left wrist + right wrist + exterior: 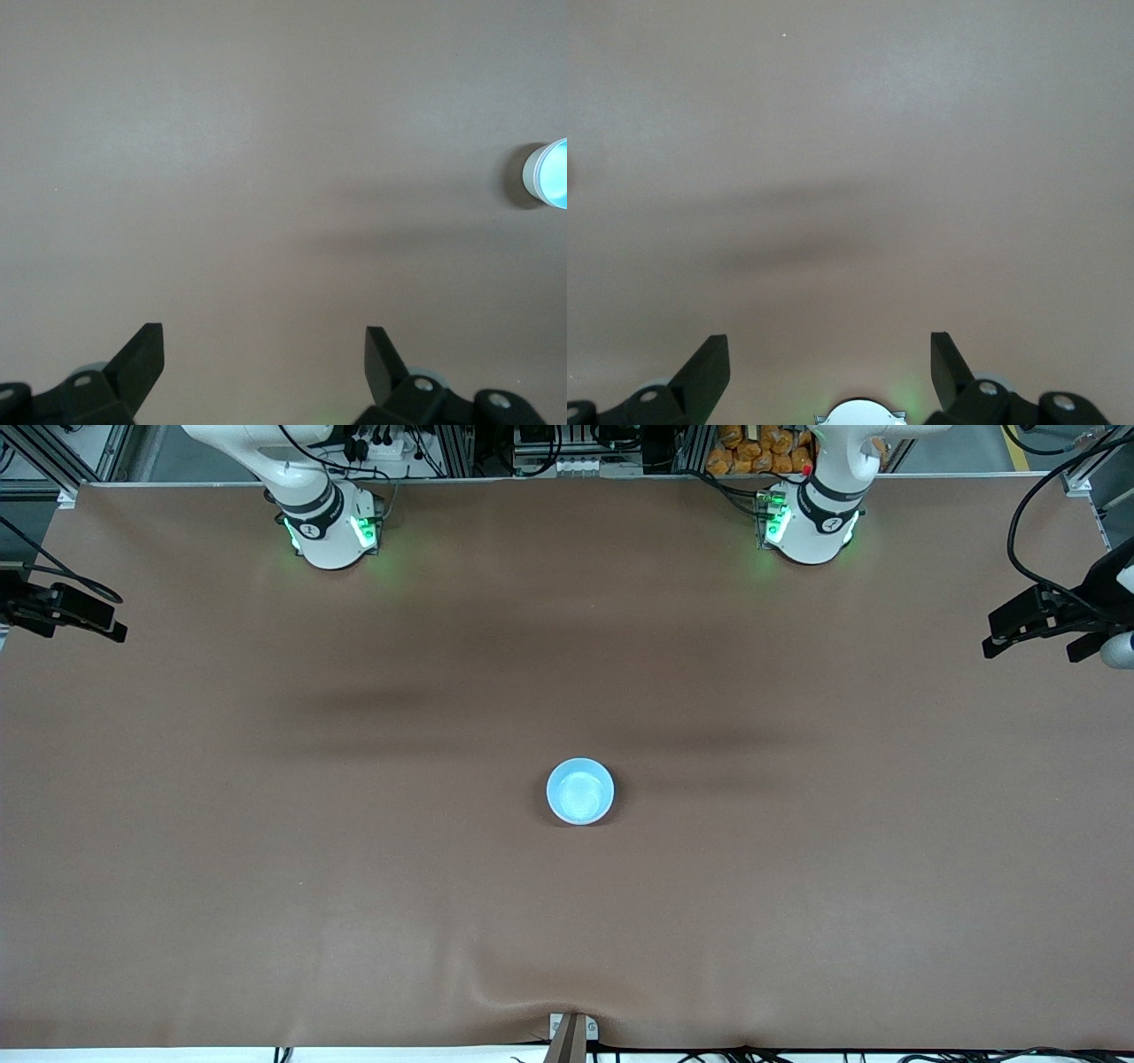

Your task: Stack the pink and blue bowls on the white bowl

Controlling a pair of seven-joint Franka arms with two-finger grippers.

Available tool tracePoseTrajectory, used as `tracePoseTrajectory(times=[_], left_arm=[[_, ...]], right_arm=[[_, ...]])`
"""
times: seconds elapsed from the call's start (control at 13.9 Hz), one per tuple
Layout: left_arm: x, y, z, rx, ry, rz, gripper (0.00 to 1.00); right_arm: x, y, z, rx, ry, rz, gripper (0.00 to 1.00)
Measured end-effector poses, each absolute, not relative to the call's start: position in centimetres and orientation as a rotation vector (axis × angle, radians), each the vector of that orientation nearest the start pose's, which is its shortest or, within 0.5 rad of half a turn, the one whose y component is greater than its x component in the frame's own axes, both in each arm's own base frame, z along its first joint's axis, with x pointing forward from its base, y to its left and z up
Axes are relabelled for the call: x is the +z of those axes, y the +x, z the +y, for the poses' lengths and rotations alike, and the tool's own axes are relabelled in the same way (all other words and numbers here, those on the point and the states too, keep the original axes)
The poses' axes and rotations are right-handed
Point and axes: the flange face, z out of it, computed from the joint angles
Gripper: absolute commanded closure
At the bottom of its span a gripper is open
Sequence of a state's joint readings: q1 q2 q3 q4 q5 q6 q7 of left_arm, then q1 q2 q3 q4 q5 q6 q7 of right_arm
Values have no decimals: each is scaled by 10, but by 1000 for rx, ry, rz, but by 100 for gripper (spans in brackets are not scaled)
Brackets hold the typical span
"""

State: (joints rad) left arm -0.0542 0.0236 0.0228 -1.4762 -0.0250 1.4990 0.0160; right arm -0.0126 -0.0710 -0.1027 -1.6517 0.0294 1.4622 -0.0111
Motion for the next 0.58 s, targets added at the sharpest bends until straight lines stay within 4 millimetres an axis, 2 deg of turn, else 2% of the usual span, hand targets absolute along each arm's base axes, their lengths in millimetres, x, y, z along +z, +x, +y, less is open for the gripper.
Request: tracePoseTrajectory(times=[0.58], left_arm=[[644, 558, -21, 17, -3165, 80, 0]], right_arm=[[615, 515, -61, 188, -3097, 164, 0]])
